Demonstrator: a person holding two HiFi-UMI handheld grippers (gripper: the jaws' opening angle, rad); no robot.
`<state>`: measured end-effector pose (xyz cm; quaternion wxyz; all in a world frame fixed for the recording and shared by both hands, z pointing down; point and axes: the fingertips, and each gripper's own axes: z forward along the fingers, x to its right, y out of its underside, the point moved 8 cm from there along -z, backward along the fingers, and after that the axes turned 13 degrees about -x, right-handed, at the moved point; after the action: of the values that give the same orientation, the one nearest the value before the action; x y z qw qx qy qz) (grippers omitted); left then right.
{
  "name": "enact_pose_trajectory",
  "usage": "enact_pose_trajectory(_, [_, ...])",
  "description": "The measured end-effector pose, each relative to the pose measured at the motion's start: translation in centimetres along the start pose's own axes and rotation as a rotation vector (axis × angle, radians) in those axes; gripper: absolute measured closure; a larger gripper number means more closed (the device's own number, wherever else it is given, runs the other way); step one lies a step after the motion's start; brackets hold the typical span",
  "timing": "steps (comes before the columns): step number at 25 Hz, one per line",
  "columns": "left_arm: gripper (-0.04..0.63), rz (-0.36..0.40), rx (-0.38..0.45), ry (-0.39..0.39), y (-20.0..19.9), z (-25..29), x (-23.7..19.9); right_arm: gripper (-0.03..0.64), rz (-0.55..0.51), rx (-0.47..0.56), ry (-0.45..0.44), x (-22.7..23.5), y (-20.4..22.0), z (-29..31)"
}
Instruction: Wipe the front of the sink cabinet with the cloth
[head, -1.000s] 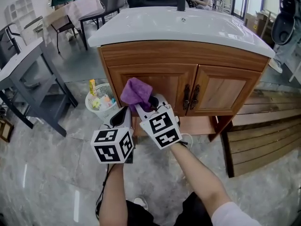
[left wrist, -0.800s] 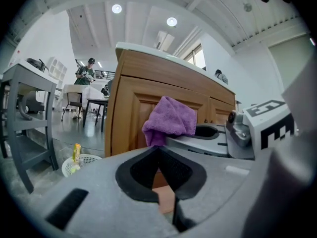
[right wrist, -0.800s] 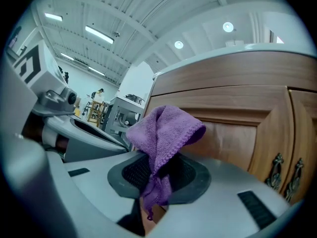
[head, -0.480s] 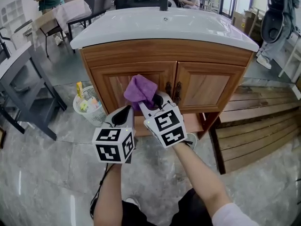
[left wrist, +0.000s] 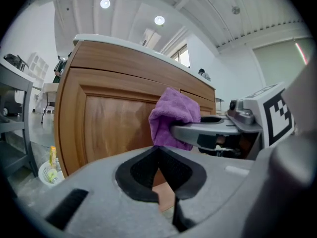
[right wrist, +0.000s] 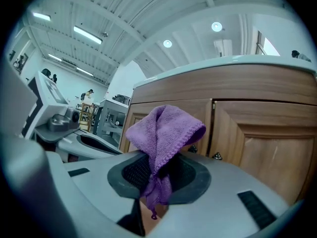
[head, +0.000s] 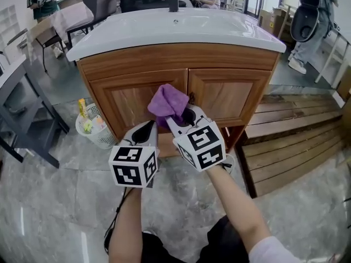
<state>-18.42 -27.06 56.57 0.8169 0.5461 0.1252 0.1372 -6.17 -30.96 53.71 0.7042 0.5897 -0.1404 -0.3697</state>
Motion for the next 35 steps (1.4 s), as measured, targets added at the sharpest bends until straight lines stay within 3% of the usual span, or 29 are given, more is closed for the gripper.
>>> enact_pose_trajectory(14, [0.589,0.021,0.014,0.085,-0.7,2.6,3.6,0.54,0.049,0.001,0.072,4.4,1.3,-4.6])
enact_pose_trajectory(35, [0.589,0.021,0.02,0.211,-1.3,6.4,8.1,0.54,0.084,-0.132,0.35,13.4,8.1,-9.1])
